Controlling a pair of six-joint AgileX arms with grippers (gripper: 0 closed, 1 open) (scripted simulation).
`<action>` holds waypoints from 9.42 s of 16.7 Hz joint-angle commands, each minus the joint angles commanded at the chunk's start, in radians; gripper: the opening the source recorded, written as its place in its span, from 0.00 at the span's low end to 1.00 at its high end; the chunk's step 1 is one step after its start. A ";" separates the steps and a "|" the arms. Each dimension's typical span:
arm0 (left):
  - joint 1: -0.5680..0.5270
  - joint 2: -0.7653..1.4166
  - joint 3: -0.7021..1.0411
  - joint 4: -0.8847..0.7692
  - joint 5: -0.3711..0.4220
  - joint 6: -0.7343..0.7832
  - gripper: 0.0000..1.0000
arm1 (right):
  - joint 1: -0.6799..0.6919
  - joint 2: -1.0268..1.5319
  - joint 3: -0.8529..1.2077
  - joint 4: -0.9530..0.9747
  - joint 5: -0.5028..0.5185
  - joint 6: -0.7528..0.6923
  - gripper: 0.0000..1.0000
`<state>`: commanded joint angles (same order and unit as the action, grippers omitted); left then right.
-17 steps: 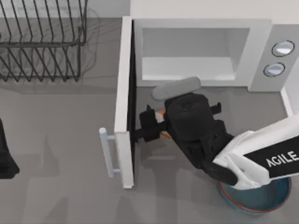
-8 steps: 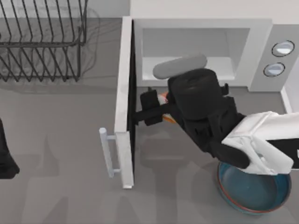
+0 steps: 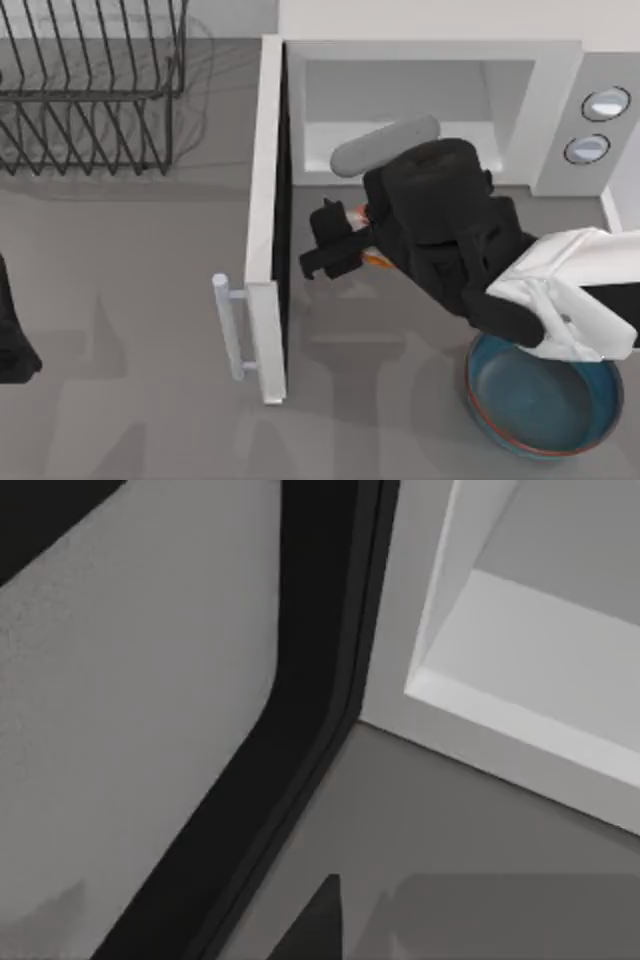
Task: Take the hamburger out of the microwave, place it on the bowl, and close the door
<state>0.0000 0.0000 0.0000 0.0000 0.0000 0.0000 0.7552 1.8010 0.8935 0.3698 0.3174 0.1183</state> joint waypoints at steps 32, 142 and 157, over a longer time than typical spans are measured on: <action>0.000 0.000 0.000 0.000 0.000 0.000 1.00 | -0.724 -0.058 -0.283 -0.661 -1.469 -1.540 0.00; -0.362 0.337 0.175 0.161 -0.361 0.005 0.00 | -0.755 -1.801 -0.894 -0.370 -0.317 -0.118 1.00; -0.064 0.392 0.182 0.210 -0.063 0.005 0.00 | -0.755 -1.801 -0.894 -0.370 -0.317 -0.118 1.00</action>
<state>-0.0636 0.3917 0.1820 0.2104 -0.0632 0.0046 0.0000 0.0000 0.0000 0.0000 0.0000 0.0000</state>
